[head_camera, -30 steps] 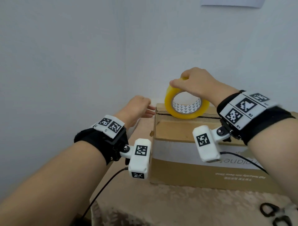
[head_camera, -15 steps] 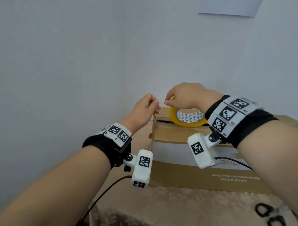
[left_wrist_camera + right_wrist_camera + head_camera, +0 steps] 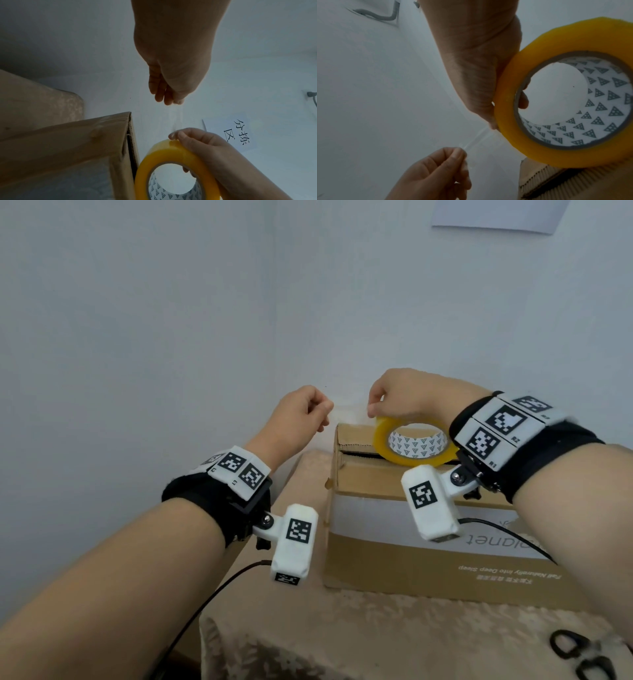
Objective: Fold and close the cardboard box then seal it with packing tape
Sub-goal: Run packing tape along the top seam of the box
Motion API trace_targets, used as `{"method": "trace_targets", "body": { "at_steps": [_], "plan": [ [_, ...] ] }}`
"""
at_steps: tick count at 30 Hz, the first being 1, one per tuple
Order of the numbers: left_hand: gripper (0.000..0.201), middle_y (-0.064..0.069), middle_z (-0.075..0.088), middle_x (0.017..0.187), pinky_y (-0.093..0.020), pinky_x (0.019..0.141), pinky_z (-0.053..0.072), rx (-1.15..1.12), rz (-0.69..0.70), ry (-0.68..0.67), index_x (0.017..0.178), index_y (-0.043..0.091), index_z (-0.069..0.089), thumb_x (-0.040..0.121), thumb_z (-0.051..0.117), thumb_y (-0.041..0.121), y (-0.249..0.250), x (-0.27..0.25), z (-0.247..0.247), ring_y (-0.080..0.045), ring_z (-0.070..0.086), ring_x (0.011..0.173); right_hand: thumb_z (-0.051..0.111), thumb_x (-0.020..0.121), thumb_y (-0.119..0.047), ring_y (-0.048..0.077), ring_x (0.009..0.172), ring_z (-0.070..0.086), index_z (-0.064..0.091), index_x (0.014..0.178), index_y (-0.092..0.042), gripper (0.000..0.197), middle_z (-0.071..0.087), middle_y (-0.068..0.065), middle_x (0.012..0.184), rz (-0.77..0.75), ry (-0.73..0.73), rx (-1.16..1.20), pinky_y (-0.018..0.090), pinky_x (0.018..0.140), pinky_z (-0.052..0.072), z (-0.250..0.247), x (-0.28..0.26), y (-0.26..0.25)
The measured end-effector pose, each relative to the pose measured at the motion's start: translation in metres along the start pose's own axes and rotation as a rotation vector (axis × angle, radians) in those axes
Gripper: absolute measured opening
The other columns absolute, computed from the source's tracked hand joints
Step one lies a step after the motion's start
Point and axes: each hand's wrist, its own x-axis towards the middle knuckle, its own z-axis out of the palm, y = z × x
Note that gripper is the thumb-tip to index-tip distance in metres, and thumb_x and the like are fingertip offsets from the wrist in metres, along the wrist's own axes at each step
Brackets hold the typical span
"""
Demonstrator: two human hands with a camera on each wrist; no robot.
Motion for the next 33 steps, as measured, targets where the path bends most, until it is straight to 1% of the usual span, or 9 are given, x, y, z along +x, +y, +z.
{"method": "trace_targets", "body": {
  "at_steps": [3,6,9,12,14,16,21,26,33],
  "plan": [
    [0.012,0.003,0.061,0.076,-0.007,0.055,0.041,-0.026,0.000,0.014,0.089,0.011,0.055,0.096,0.049,0.019,0.003,0.001,0.002,-0.006,0.056,0.066,0.060,0.089,-0.029,0.018,0.097,0.056,0.065,0.088,-0.025,0.007,0.061,-0.005,0.096,0.007,0.029,0.029,0.041,0.092,0.048,-0.004,-0.002,0.006],
    [0.014,0.002,0.064,0.081,-0.016,0.062,0.047,-0.071,-0.040,-0.006,0.098,0.010,0.055,0.096,0.051,0.022,0.006,0.003,0.006,-0.009,0.058,0.070,0.059,0.088,-0.030,0.019,0.095,0.056,0.064,0.086,-0.027,0.006,0.061,-0.005,0.094,0.007,0.078,0.017,0.036,0.083,0.048,-0.011,-0.005,0.007],
    [0.065,-0.001,0.065,0.107,-0.027,0.082,0.052,-0.066,-0.153,-0.148,0.137,0.005,0.035,0.089,0.060,0.040,-0.002,0.003,0.008,-0.015,0.063,0.095,0.057,0.088,-0.030,0.018,0.091,0.055,0.063,0.086,-0.031,0.006,0.059,-0.007,0.093,0.023,0.123,-0.087,0.032,0.071,0.040,-0.016,-0.007,0.010],
    [0.101,-0.001,0.031,0.152,-0.030,0.109,0.029,0.003,-0.217,-0.391,0.151,0.014,0.000,0.081,0.066,0.046,-0.014,0.000,0.012,-0.018,0.034,0.137,0.056,0.088,-0.028,0.018,0.089,0.055,0.063,0.085,-0.032,0.009,0.060,-0.007,0.094,0.039,0.126,-0.200,0.032,0.069,0.037,-0.020,-0.010,0.017],
    [0.094,0.006,0.003,0.159,-0.030,0.113,0.014,0.061,-0.174,-0.576,0.151,0.025,0.004,0.083,0.066,0.043,-0.019,0.000,0.018,-0.014,0.010,0.145,0.057,0.087,-0.028,0.018,0.089,0.055,0.064,0.085,-0.032,0.008,0.061,-0.008,0.093,0.052,0.111,-0.187,0.032,0.069,0.038,-0.023,-0.012,0.024],
    [0.084,0.009,-0.008,0.158,-0.032,0.115,0.009,0.136,-0.146,-0.691,0.150,0.031,0.014,0.084,0.064,0.045,-0.020,0.003,0.026,-0.012,0.002,0.145,0.059,0.086,-0.029,0.018,0.089,0.057,0.067,0.085,-0.029,0.008,0.063,-0.007,0.093,0.067,0.095,-0.110,0.031,0.069,0.040,-0.024,-0.013,0.032],
    [0.076,0.007,0.019,0.154,-0.032,0.114,0.017,0.233,-0.162,-0.705,0.146,0.032,0.028,0.081,0.063,0.053,-0.029,0.012,0.034,-0.016,0.020,0.141,0.060,0.084,-0.028,0.018,0.089,0.059,0.072,0.087,-0.028,0.012,0.066,-0.007,0.093,0.097,0.054,-0.048,0.029,0.066,0.041,-0.015,-0.011,0.044],
    [0.066,0.017,0.022,0.153,-0.023,0.106,0.015,0.155,-0.162,-0.629,0.140,0.032,0.041,0.081,0.065,0.050,-0.037,0.004,0.038,-0.007,0.019,0.140,0.060,0.084,-0.028,0.017,0.088,0.060,0.072,0.088,-0.027,0.012,0.067,-0.007,0.093,0.083,0.042,-0.028,0.030,0.068,0.043,-0.005,-0.004,0.033],
    [0.056,0.015,0.041,0.142,-0.019,0.098,0.028,0.006,-0.186,-0.516,0.133,0.025,0.052,0.081,0.069,0.040,-0.043,-0.003,0.042,0.000,0.037,0.121,0.056,0.081,-0.022,0.023,0.087,0.065,0.072,0.089,-0.021,0.017,0.070,-0.002,0.090,-0.007,-0.010,-0.232,0.027,0.059,0.040,0.004,0.006,-0.001]
  ]
}}
